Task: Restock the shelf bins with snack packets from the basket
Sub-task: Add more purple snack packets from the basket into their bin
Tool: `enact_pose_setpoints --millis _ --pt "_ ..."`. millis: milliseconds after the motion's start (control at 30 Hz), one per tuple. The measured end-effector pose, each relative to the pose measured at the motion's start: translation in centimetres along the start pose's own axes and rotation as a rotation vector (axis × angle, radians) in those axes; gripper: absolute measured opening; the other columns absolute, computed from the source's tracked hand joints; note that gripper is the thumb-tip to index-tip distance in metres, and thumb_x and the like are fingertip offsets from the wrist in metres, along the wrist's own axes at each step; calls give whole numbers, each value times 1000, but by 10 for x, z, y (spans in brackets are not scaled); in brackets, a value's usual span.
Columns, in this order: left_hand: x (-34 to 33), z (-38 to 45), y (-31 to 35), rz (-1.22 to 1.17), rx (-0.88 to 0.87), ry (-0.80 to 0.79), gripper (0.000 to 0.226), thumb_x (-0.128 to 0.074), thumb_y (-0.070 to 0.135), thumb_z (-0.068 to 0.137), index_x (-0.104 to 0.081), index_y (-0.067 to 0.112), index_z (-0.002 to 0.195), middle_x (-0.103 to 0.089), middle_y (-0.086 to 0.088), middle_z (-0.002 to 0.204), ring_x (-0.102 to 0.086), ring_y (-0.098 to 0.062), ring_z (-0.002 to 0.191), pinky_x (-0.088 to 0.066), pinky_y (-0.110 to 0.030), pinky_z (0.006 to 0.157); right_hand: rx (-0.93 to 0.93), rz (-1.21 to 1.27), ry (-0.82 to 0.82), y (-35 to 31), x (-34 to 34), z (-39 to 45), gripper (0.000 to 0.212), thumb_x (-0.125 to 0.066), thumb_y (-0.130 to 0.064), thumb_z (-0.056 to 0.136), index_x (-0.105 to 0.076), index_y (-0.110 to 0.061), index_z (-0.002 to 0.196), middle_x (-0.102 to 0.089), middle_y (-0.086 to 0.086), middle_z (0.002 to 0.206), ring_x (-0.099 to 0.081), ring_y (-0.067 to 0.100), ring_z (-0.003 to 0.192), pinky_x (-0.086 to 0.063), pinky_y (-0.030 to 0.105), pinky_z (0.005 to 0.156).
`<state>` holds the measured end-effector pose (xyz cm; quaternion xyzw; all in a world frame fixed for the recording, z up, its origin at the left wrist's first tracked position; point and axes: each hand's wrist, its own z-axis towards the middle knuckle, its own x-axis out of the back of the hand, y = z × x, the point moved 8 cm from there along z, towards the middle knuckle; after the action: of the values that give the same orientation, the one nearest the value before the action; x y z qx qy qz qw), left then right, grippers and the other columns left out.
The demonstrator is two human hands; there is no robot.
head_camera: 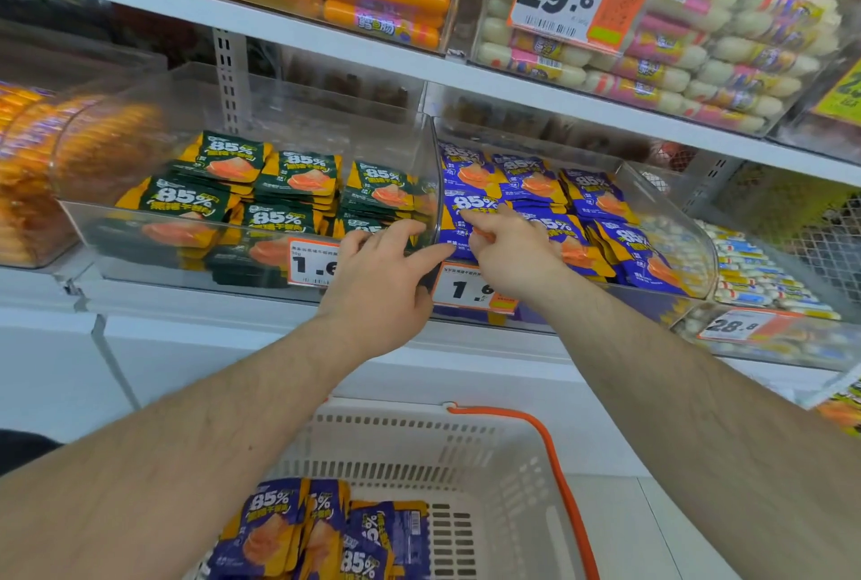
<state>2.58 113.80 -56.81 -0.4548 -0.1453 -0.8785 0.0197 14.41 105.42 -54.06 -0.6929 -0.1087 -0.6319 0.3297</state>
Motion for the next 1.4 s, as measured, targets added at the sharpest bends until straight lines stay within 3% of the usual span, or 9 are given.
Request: enact_pose_setpoints --millis 167,267,333,633,833,933,1067,1267,1400 --pt "17 -11 10 -37 -57 197 43 -59 14 71 -66 14 113 -57 -12 117 -58 -31 102 -32 -40 89 152 12 375 -3 13 -20 38 -49 -27 99 -56 -35 135 -29 10 158 -27 37 140 -23 53 109" --pt "11 -31 28 -9 -156 202 25 -53 21 72 -63 11 92 -56 -8 92 -55 -29 80 -30 -37 69 496 219 883 -16 26 -71 22 -59 -10 84 -72 -9 101 -59 19 109 -54 34 97 -40 45 80" --pt "-10 -44 35 4 -197 74 24 -53 23 71 -63 10 90 -58 -9 88 -57 -30 77 -38 -38 68 599 333 919 -15 8 -87 15 -56 -9 82 -69 -4 88 -54 16 89 -51 29 83 -40 41 72" --pt "-125 -138 4 -3 -14 -1149 40 -44 22 95 -49 32 133 -61 5 120 -61 -14 98 -54 -36 86 17 271 -57 90 -252 -71 12 -49 -13 91 -59 -13 84 -56 2 79 -55 22 71 -48 37 62" --pt "-148 -150 8 -44 -37 -1238 38 -45 21 97 -53 26 133 -57 1 134 -57 -18 112 -50 -35 97 -66 -37 -663 139 -369 -136 6 -52 -16 93 -56 -15 89 -56 7 91 -56 28 83 -50 39 73" --pt "-154 -152 10 -56 -55 -1245 39 -46 24 98 -51 26 136 -54 5 136 -52 -15 120 -45 -33 102 -1 -223 -765 164 -396 -165 56 -65 -41 84 -48 -18 133 -45 12 132 -48 32 119 -44 43 99" --pt "-160 -152 8 -47 -50 -1255 37 -47 27 97 -53 28 134 -56 5 134 -53 -15 117 -46 -36 101 84 -403 -826 179 -418 -187 96 -73 -60 71 -29 -19 146 -40 12 142 -38 34 130 -31 46 109" --pt "-160 -151 8 -51 -13 -1279 38 -48 27 97 -51 28 136 -55 6 134 -52 -14 118 -44 -34 103 31 -468 -834 187 -420 -188 83 -77 -55 72 -42 -18 138 -47 10 136 -44 30 126 -36 43 107" --pt "-153 -146 8 -42 -2 -1289 37 -46 27 99 -51 27 135 -54 4 135 -52 -16 118 -44 -33 102 -108 -323 -867 184 -406 -181 41 -72 -35 83 -57 -24 119 -52 8 125 -55 27 112 -47 39 92"
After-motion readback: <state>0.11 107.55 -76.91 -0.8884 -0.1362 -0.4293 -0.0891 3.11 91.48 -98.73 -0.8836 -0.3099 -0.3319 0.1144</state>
